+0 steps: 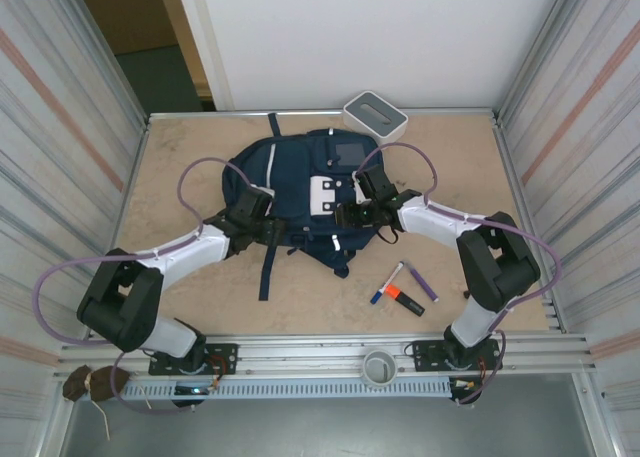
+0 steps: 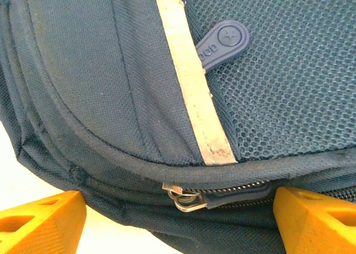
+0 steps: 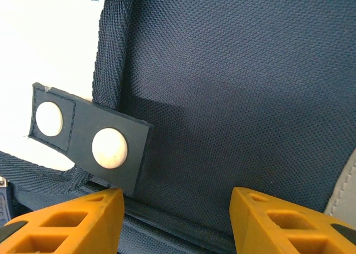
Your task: Pack the student bag
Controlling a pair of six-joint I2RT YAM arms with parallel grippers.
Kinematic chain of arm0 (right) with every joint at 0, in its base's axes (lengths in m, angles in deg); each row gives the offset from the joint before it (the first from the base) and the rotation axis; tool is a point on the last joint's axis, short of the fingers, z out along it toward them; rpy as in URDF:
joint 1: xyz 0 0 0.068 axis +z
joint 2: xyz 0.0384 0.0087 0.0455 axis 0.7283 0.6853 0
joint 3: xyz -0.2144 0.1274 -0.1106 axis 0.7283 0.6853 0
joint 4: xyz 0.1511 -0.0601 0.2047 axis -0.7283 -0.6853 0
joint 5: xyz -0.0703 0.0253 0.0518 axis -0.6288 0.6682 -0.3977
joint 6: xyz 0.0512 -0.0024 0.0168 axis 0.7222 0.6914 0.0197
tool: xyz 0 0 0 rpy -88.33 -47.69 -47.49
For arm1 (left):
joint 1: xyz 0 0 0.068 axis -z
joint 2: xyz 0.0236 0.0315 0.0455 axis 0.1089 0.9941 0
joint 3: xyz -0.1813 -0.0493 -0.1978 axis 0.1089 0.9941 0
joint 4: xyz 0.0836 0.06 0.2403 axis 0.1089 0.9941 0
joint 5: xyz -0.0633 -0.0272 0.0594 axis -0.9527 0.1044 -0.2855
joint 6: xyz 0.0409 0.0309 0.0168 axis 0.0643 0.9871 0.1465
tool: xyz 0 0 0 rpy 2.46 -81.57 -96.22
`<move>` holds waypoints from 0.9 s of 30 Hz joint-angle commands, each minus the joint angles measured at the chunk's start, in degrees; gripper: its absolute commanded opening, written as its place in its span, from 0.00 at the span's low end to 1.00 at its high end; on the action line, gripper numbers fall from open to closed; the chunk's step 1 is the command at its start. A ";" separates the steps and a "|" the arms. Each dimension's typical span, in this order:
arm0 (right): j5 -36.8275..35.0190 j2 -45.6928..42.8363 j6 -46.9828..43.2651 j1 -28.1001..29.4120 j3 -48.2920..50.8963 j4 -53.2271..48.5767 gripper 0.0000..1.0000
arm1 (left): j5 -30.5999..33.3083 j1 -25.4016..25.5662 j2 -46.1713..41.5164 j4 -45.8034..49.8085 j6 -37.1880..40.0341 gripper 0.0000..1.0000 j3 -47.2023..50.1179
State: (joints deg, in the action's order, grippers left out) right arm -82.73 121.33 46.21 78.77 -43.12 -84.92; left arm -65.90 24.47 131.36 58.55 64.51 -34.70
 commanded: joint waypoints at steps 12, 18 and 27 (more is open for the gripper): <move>0.12 3.10 -0.60 -1.26 -1.49 -2.21 0.52 | 5.34 0.55 2.61 0.40 2.18 0.95 -5.29; -0.15 3.16 -0.61 -2.05 -1.36 -2.80 0.51 | 4.79 -0.49 4.09 1.39 1.68 0.86 -6.27; -0.04 2.66 -0.53 -2.73 -0.65 -2.79 0.51 | 2.87 -1.71 -0.11 1.69 0.70 0.56 -3.31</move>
State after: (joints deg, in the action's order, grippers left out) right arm -80.85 122.68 46.21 77.44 -44.11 -84.92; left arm -64.67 24.34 133.33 59.42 65.95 -38.94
